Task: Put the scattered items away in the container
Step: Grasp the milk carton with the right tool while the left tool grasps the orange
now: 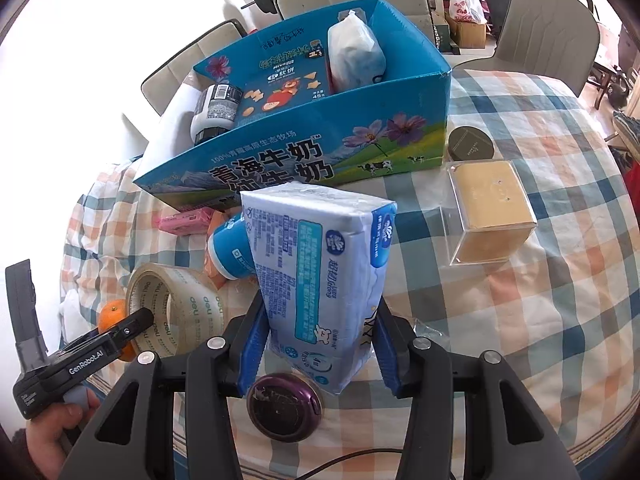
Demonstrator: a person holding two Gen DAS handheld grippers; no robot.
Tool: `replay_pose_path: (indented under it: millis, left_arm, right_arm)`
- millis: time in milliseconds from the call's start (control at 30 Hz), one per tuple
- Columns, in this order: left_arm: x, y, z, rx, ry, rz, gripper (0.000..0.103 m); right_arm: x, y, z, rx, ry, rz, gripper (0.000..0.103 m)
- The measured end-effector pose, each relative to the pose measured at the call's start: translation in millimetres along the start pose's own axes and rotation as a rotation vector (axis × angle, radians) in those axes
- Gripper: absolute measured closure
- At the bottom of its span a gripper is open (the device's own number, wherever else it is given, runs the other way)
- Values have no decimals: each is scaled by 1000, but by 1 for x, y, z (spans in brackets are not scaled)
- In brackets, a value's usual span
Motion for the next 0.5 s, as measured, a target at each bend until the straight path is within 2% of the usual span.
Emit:
replay_pose_path:
  millis: [100, 167, 233, 300, 400, 500]
  left_arm:
    - [26, -11, -3, 0, 1, -64, 26]
    - [34, -16, -8, -32, -29, -81, 25]
    - [30, -16, -13, -79, -92, -67, 20]
    - [19, -14, -15, -93, -121, -26, 13]
    - [2, -10, -22, -104, -123, 34, 5]
    - [3, -13, -34, -130, -95, 22, 4]
  right_arm:
    - [6, -4, 1, -2, -4, -27, 53]
    - [10, -8, 2, -8, -9, -48, 53]
    - [12, -12, 4, -6, -4, -63, 53]
    - [15, -15, 6, 1, -6, -75, 53]
    - [17, -18, 9, 17, -4, -88, 53]
    - [17, -19, 8, 22, -4, -88, 53]
Point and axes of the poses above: each gripper's, at about its wrist camera, not at the fingertips, and x roughly the way its jaws point, z to its right, y to its top, the point moved 5 cm from there along x, roughly the way its jaws point, and after that the axes turned 8 degrees about -y, right-handed, at the moved point
